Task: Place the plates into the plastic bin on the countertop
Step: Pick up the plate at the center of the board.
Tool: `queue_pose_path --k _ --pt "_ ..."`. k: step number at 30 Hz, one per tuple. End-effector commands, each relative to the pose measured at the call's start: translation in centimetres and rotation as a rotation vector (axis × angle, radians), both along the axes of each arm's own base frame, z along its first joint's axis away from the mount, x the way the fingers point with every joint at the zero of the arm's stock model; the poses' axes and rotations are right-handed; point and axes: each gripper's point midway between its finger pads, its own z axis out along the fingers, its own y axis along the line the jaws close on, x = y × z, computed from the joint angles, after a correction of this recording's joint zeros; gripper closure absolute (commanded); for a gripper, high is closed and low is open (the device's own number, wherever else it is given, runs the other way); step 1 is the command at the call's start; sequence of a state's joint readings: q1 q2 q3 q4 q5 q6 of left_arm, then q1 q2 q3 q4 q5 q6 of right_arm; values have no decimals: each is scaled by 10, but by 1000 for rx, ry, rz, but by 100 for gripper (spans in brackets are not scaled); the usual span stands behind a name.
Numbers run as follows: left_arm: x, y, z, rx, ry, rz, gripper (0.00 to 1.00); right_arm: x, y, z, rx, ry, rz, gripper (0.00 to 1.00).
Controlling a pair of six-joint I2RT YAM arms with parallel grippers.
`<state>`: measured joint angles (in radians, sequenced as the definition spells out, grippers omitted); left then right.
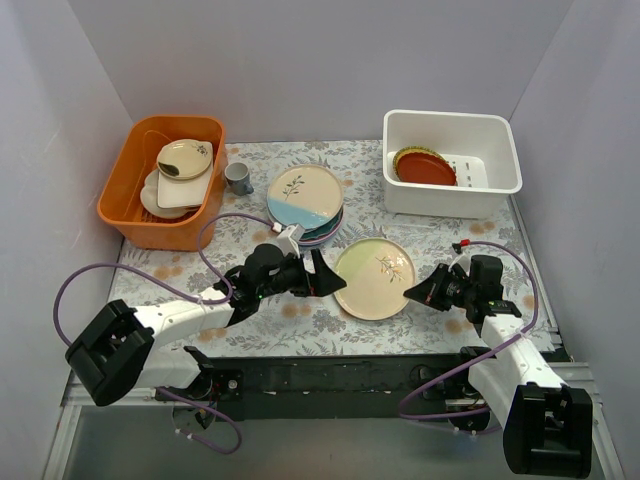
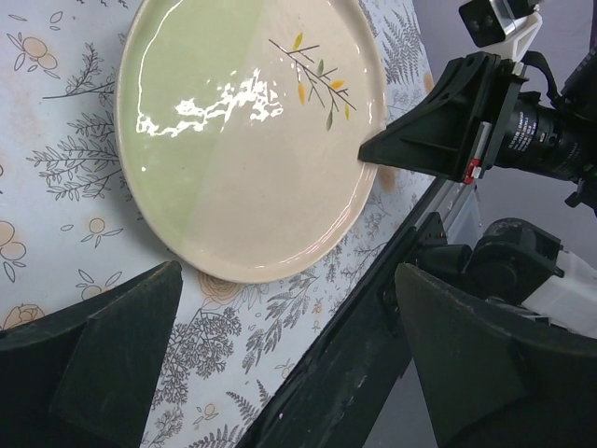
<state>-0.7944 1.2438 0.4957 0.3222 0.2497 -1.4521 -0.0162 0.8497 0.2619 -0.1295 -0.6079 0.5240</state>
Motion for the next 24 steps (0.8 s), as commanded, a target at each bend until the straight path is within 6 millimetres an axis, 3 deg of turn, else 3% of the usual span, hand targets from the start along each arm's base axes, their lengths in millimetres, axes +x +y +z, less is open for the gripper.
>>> queue_pose_path --k 1,10,24 --pt "8 -6 13 -10 -37 4 2 26 9 56 64 -178 39 99" --pt "9 -7 23 -38 -54 10 2 32 11 69 89 -195 36 99" --pt "4 3 15 -33 -48 36 2 41 15 94 134 -249 37 99"
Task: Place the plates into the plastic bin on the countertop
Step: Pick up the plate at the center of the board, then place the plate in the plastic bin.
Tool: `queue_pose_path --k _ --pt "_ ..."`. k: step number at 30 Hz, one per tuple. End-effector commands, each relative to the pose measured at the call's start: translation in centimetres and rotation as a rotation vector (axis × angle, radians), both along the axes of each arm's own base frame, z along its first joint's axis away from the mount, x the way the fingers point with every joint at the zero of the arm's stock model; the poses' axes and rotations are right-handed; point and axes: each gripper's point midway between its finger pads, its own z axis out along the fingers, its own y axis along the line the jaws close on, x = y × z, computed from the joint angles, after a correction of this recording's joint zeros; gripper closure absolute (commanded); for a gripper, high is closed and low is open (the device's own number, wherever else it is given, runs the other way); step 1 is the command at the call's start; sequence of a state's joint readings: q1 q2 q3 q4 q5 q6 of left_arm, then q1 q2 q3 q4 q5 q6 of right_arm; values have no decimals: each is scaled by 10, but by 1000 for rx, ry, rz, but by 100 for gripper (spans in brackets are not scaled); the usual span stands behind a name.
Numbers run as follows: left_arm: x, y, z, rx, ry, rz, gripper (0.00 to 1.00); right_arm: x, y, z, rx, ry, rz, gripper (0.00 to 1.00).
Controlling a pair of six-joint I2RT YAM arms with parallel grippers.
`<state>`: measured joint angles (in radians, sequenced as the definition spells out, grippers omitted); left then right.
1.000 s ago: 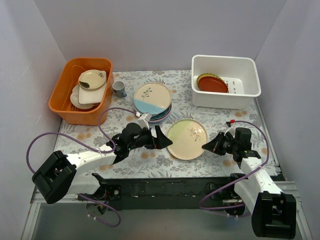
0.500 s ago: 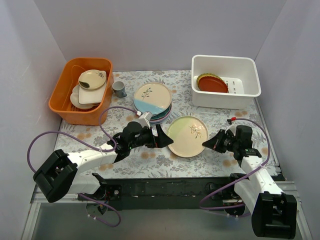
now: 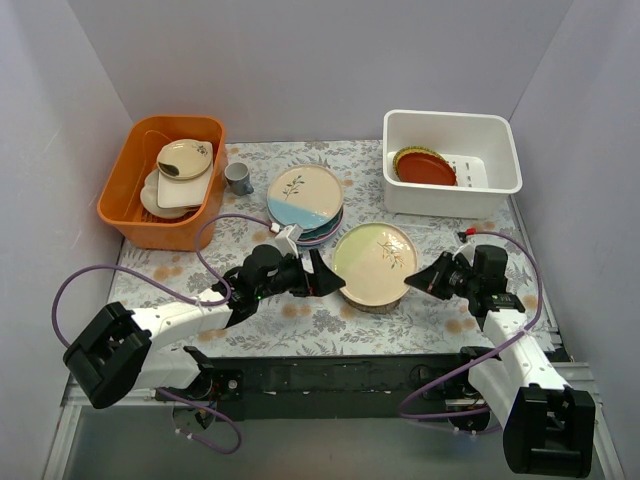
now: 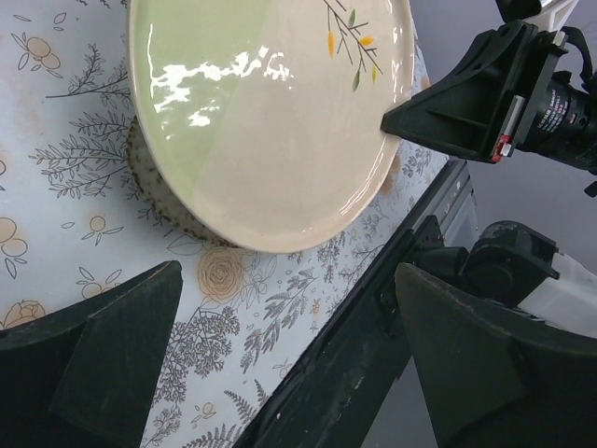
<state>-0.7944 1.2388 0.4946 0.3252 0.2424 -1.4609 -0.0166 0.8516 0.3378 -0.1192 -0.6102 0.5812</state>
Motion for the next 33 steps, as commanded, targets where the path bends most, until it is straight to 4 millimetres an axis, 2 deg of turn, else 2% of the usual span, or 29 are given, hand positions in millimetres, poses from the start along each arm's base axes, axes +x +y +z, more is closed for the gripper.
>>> queue_pose_path --k 1,11,17,24,33 --pt "4 3 13 -22 -51 28 2 22 14 65 98 -207 66 99" --pt "2 1 11 -27 -37 13 2 29 14 77 94 -229 73 99" --pt "8 -2 14 -13 -54 15 2 37 14 89 95 -249 76 99" --pt "2 1 9 -31 -38 14 2 44 15 99 100 -265 81 99" --pt "1 1 2 -16 -30 6 2 60 14 125 93 -311 81 99"
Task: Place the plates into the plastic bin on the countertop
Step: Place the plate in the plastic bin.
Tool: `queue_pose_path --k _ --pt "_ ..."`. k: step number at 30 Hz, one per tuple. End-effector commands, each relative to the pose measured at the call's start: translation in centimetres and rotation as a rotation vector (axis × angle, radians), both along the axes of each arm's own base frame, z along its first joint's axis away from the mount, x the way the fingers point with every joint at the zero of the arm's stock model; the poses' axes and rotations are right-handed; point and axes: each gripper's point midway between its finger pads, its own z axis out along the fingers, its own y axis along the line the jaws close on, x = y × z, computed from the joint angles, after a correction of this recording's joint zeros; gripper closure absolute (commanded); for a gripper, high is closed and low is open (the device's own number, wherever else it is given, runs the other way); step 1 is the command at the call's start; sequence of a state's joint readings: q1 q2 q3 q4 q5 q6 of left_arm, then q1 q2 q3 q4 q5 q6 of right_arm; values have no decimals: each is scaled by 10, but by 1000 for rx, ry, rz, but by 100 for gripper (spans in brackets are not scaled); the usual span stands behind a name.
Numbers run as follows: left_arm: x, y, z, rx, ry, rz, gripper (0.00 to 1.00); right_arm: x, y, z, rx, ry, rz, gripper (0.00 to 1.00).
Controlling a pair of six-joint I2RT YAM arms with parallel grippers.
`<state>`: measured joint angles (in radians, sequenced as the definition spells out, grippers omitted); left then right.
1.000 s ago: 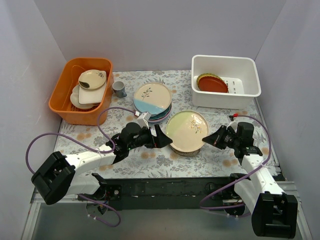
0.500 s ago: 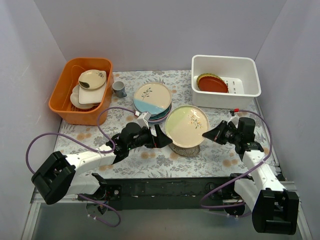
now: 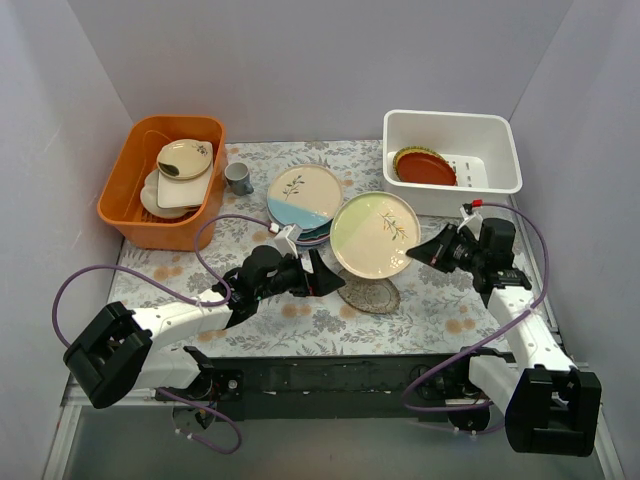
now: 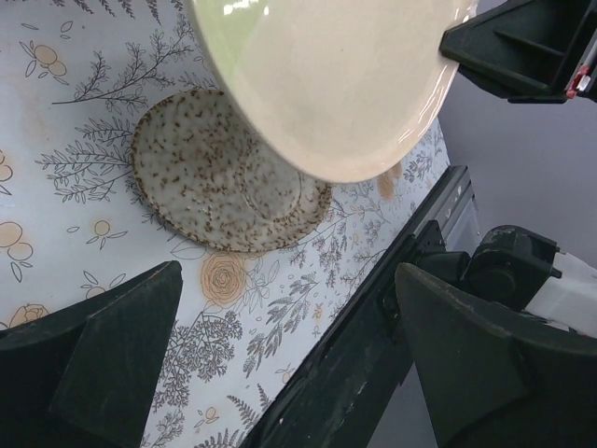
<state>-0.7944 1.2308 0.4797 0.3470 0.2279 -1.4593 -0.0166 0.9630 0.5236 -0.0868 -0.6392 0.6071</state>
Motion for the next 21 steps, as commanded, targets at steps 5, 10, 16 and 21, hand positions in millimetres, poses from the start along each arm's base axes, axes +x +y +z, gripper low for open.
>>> queue_pose_path --k 5,10,16,21 --pt "-5 2 -1 -18 -7 -6 2 25 12 79 67 -235 73 99" --pt "-1 2 -2 13 -18 -2 2 33 11 88 72 -256 60 99" --pt "-4 1 -4 8 -4 -13 2 50 10 106 71 -287 52 99" --pt "-4 5 -11 37 0 -4 2 66 6 129 71 -335 17 99"
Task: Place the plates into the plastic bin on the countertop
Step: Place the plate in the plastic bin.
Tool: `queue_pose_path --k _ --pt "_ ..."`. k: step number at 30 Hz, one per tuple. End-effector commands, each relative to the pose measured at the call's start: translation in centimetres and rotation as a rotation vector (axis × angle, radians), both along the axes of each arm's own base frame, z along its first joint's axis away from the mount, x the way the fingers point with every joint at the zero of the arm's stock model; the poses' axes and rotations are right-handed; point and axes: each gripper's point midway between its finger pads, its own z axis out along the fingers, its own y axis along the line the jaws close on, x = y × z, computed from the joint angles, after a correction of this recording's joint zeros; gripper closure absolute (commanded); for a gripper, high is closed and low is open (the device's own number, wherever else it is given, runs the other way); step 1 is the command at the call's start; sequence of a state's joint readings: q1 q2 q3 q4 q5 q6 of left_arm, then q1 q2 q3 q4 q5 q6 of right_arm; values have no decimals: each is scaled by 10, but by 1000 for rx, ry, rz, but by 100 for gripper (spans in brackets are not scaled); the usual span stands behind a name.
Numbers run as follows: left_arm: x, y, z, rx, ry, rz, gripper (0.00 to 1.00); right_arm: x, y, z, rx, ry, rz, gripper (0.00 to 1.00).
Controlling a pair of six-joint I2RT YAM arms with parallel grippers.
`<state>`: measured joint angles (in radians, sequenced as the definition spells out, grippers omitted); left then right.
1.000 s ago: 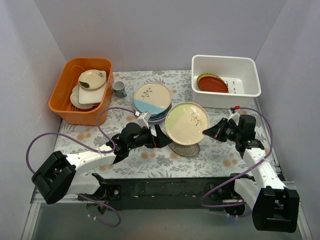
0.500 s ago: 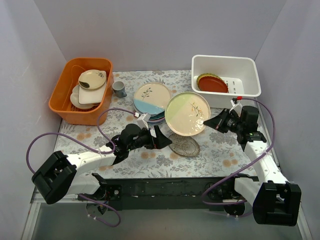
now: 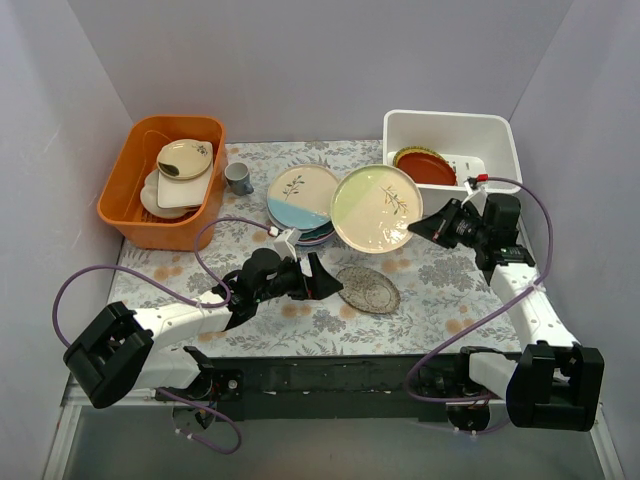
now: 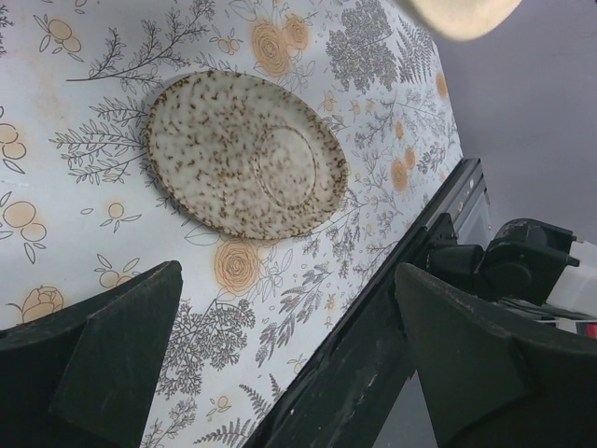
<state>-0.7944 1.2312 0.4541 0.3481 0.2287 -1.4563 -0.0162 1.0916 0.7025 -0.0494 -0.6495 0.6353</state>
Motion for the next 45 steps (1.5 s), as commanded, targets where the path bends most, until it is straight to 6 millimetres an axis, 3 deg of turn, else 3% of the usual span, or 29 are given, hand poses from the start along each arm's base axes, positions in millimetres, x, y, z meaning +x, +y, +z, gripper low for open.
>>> queue_pose_path --k 1,12,18,27,40,45 --pt "1 2 -2 28 -14 0 2 29 4 89 47 -276 5 99" --pt "0 3 -9 52 -9 -10 2 68 -4 102 44 -298 -52 99" --pt "3 0 -4 58 -18 -13 2 89 -8 119 60 -322 -75 99" --pt "1 4 -14 82 -9 -11 2 121 -18 141 62 -357 -120 99" --pt "0 7 -16 90 -7 -3 2 156 -51 129 85 -337 -228 99" --pt "2 6 -18 97 -2 -3 2 166 -65 135 80 -352 -272 99"
